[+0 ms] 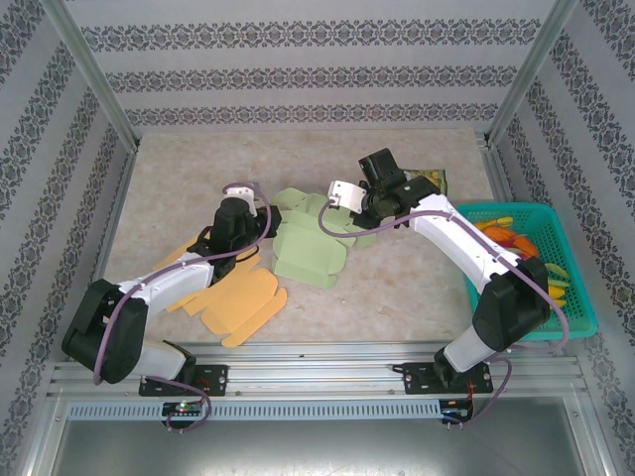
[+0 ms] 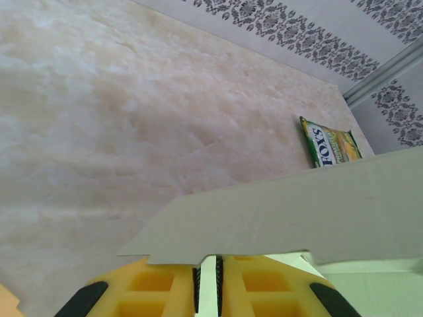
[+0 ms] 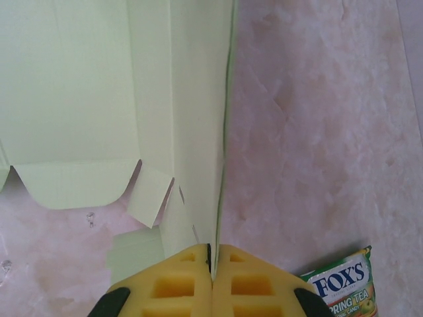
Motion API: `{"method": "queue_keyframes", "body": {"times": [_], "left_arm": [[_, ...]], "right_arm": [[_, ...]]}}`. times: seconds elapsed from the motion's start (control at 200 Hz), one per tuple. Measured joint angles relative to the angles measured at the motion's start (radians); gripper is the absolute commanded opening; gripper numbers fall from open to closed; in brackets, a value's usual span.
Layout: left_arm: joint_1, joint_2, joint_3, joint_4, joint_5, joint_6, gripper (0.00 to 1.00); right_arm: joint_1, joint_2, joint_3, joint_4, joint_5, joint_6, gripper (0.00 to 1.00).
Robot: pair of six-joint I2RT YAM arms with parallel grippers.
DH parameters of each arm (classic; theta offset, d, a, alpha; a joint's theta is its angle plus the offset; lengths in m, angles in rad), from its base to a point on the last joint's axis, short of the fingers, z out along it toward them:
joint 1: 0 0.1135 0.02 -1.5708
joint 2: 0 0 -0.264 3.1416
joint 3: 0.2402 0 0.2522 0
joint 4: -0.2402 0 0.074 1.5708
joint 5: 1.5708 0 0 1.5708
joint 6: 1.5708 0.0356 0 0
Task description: Fold the paper box
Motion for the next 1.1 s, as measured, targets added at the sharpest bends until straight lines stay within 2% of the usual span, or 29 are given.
{"method": "queue_keyframes", "body": {"times": [0.375, 0.784, 1.099], "left_arm": [[0.005, 0.082, 0.000, 0.017, -0.058, 0.000, 0.18], [-0.005, 0.190, 0.027, 0.172, 0.114, -0.092, 0.19], [-0.031, 0.210, 0.061, 0.238, 0.163, -0.123, 0.19]], "right_arm": [[0.000, 0.000, 0.000, -0.023, -0.058, 0.000, 0.00], [0.000, 0.015, 0.000, -0.036, -0.104, 0.037, 0.00], [-0.002, 0.028, 0.000, -0.033, -0.135, 0.052, 0.00]]}}
